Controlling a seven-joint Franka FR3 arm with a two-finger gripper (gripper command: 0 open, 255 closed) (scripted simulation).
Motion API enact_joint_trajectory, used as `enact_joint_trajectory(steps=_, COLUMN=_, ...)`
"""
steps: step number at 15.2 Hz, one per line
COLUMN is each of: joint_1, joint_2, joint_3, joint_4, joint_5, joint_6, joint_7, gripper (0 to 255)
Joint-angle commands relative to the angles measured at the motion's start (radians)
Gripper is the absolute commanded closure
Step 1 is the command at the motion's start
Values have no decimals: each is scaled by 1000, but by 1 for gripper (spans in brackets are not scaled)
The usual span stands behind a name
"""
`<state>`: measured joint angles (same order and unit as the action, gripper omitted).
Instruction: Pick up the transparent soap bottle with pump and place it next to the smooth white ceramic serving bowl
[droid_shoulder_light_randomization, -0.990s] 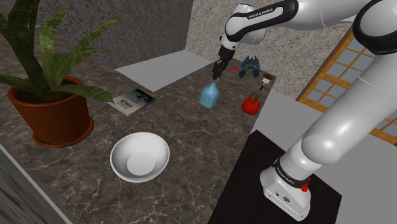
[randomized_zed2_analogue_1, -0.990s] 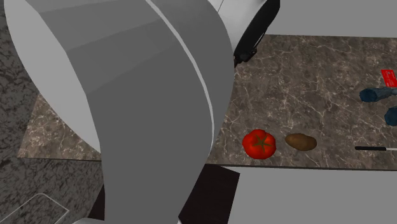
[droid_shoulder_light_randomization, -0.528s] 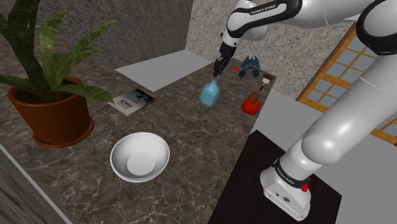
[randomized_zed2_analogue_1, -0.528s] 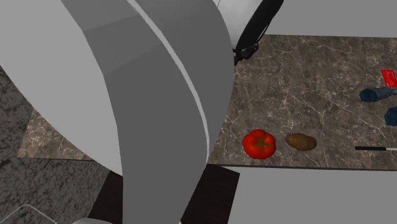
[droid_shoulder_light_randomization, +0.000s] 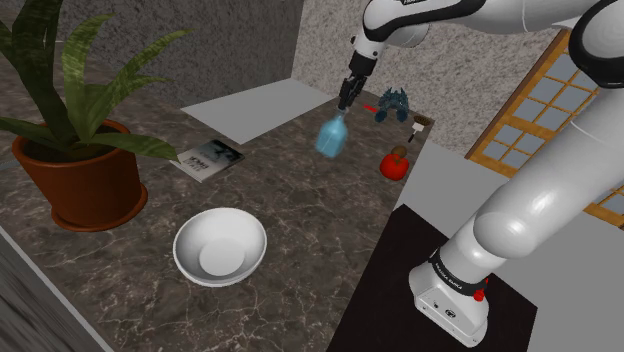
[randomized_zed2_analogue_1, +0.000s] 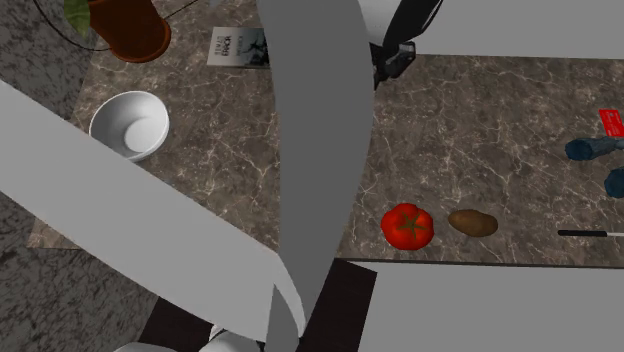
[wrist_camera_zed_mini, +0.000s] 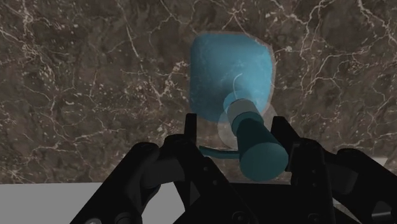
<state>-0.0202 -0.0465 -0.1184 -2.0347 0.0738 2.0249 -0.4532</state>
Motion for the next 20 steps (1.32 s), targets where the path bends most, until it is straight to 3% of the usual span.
enact_joint_trajectory(steps=1, joint_1=0, joint_2=-6, joint_3=0, joint_4=21, joint_5=-2, joint_6=-27, joint_7=2, gripper=255)
enact_joint_trajectory(steps=20, joint_1=-1, joint_2=-22, joint_3=0, joint_4=259, joint_5=-9, joint_6=-280, joint_7=20, gripper=255)
